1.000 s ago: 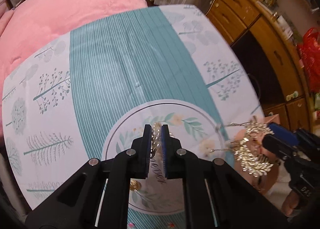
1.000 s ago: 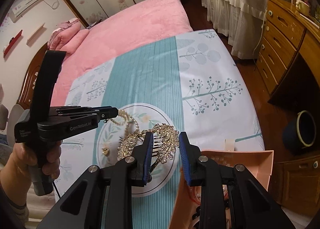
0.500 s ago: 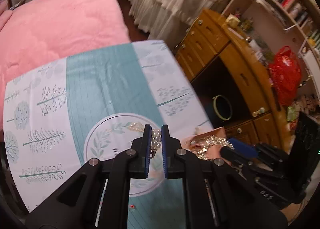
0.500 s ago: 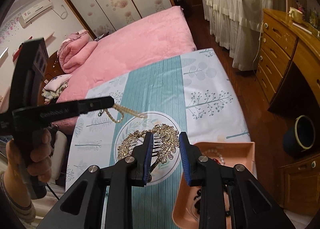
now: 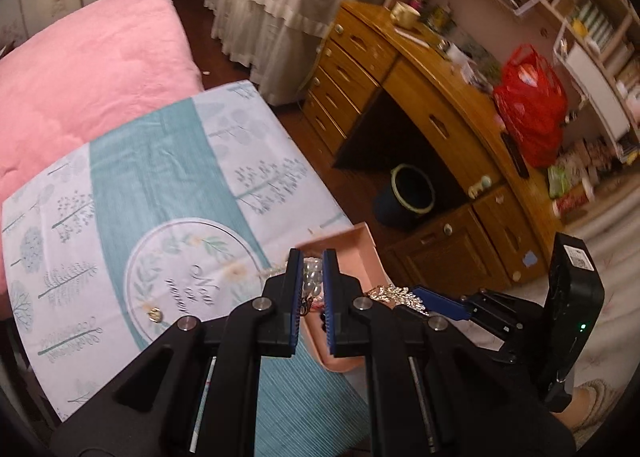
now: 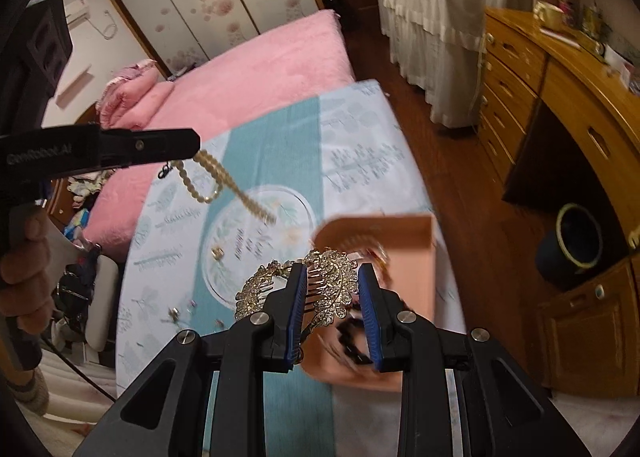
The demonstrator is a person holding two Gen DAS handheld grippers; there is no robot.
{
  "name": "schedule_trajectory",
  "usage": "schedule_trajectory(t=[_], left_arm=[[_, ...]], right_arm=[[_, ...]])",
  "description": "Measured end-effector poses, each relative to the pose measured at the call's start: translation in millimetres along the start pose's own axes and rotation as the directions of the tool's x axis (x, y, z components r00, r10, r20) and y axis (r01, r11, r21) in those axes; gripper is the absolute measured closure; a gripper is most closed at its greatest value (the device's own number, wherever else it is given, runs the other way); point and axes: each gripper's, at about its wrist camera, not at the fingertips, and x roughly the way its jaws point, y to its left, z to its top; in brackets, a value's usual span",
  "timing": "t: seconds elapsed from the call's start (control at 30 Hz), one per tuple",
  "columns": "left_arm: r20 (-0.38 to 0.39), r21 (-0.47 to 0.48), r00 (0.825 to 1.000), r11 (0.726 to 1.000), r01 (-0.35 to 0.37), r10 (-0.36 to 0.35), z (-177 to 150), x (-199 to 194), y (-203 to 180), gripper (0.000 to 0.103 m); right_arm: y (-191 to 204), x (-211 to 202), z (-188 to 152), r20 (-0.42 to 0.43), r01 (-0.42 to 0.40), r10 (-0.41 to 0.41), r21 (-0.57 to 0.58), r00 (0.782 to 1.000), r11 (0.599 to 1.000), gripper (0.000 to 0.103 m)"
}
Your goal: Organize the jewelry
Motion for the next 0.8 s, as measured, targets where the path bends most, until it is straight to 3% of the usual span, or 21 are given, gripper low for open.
schedule_trajectory(t=[0.2, 0.37, 0.6, 0.8], left_arm=[[-0.06, 0.045, 0.998, 0.999, 0.025, -0.023, -17.1, 42.4, -37.6, 0.096], [-0.111, 0.037, 0.994, 0.999, 0.024, -0.019, -24.2, 83.9, -44.6, 0.096], [-0.159, -0.012, 0.987, 1.0, -0.006, 0.004, -29.3, 129.8, -30.8, 0.096], [-0.128, -0.028, 0.991, 0.999, -0.03, 0.026, -23.4, 130.8, -22.7, 0.095]], right_arm=[[-29.0, 12.0, -35.1, -0.052, 0.045, -0.042, 0.048, 0.998, 0.998, 0.077], [-46.9, 21.1, -51.2, -0.067, 0.049, -0.043, 0.083, 0.997, 0.995, 0.077], [-53.0, 31.2, -49.7, -0.068, 0.053, -0.048, 0.081, 0.997, 0.995, 0.077], [-54.6, 36.9, -39.3, -0.066, 0.056, -0.05, 0.093, 0.997, 0.994, 0.077]])
